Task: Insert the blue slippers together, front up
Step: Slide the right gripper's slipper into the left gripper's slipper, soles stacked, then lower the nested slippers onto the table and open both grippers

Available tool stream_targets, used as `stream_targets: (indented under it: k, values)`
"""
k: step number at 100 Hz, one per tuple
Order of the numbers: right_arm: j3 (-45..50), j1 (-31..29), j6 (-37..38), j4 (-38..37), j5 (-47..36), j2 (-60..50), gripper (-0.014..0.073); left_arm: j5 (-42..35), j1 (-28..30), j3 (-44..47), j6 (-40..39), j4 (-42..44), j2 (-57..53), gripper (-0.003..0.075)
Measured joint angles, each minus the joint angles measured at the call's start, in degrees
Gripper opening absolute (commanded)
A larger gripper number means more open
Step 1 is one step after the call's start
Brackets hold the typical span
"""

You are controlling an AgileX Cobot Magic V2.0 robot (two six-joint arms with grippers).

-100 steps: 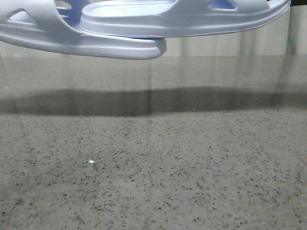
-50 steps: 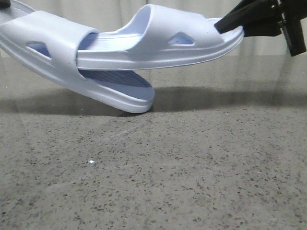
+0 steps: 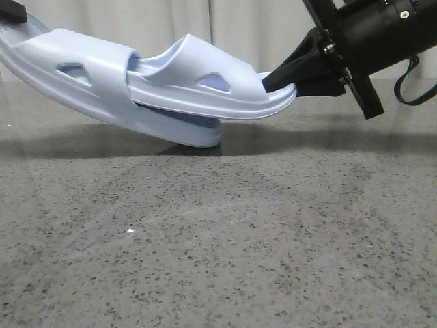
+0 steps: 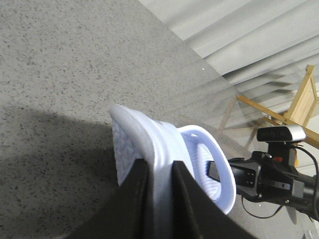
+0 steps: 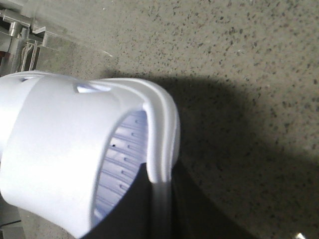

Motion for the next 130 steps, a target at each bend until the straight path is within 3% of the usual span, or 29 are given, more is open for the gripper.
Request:
stream_targets:
  k: [16, 31, 41, 58, 72, 87, 103, 130]
  values:
    - [0.00, 0.13, -0.50, 0.51, -0.03, 0.00, -0.0071, -0.86, 0.00, 0.00, 0.00, 0.11, 0.61, 0.0015]
    - [0.00, -1.17, -0.55, -0.14, 2.43, 0.00, 0.0033, -1.22, -0.08, 0.00, 0.82, 0.47, 0.61, 0.0015]
    - [0.00, -3.91, -0.64, -0.61, 7.65, 0.00, 0.0094, -1.67, -0.35, 0.00, 0.94, 1.49, 0.73, 0.0015]
    - [0.00, -10.23, -0.92, -0.64, 16.10, -0.10, 0.0102, -2.28, -1.36, 0.00, 1.05, 2.39, 0.97, 0.0015]
    - [0.00, -14.90, -1.05, -1.98, 17.71, -1.68, 0.0116, -3.96, -1.83, 0.00, 1.05, 2.69, 0.97, 0.0015]
    - [0.00, -18.84, -1.09, -3.19, 17.59, -3.75, 0.0214, -6.95, -1.83, 0.14, 1.27, 3.65, 1.08, 0.0015]
    - [0.00, -20.50, -1.21, -3.62, 17.59, -5.24, 0.0212, -7.85, -1.83, 0.14, 3.05, 3.37, 2.36, 0.0015]
    - [0.00, -20.76, -1.21, -3.75, 17.70, -5.62, 0.0212, -9.13, -1.83, 0.14, 13.95, 1.85, 5.60, 0.0017]
